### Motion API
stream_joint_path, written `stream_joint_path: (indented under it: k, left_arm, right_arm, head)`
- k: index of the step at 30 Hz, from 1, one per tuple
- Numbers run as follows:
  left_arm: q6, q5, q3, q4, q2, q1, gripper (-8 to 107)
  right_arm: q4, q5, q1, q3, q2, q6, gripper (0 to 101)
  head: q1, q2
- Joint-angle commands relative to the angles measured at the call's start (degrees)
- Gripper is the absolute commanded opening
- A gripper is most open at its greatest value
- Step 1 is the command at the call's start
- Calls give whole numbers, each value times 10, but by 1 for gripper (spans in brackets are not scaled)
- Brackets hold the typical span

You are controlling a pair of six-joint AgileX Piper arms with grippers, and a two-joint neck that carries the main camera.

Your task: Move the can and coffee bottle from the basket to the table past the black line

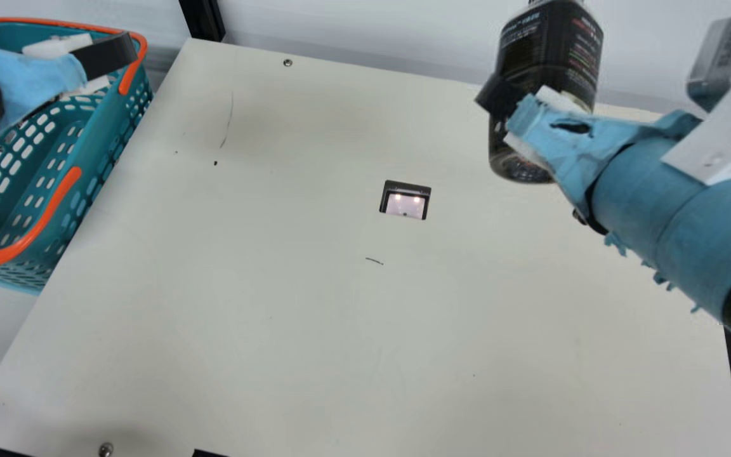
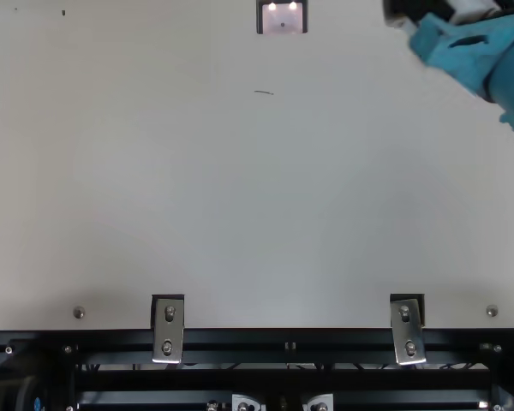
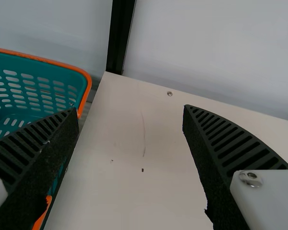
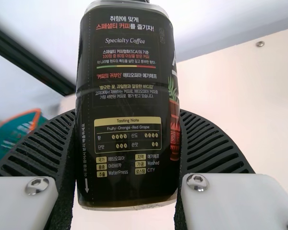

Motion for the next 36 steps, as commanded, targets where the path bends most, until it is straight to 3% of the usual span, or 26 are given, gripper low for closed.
stream_joint_path:
  k: [1, 8, 17, 23, 29, 36]
  left_arm:
    - [0, 0, 0, 0, 0, 0, 90]
    - [0, 0, 0, 0, 0, 0, 90]
    - [0, 0, 0, 0, 0, 0, 90]
    - [0, 0, 0, 0, 0, 0, 90]
    - [0, 0, 0, 0, 0, 0, 90]
    - [0, 0, 0, 0, 0, 0, 90]
  right_arm:
    - [-2, -3, 5, 5, 9, -19, 0]
    - [-1, -58, 14, 39, 36, -43, 0]
    - [38, -221, -3, 127, 41, -95, 0]
    - [74, -292, 5, 174, 61, -147, 0]
    - [93, -331, 13, 184, 94, -183, 0]
    - [96, -349, 15, 158, 139, -207, 0]
  head:
    - [-1, 3]
    - [-1, 3]
    - [-1, 3]
    - [-1, 3]
    - [-1, 3]
    - [-1, 3]
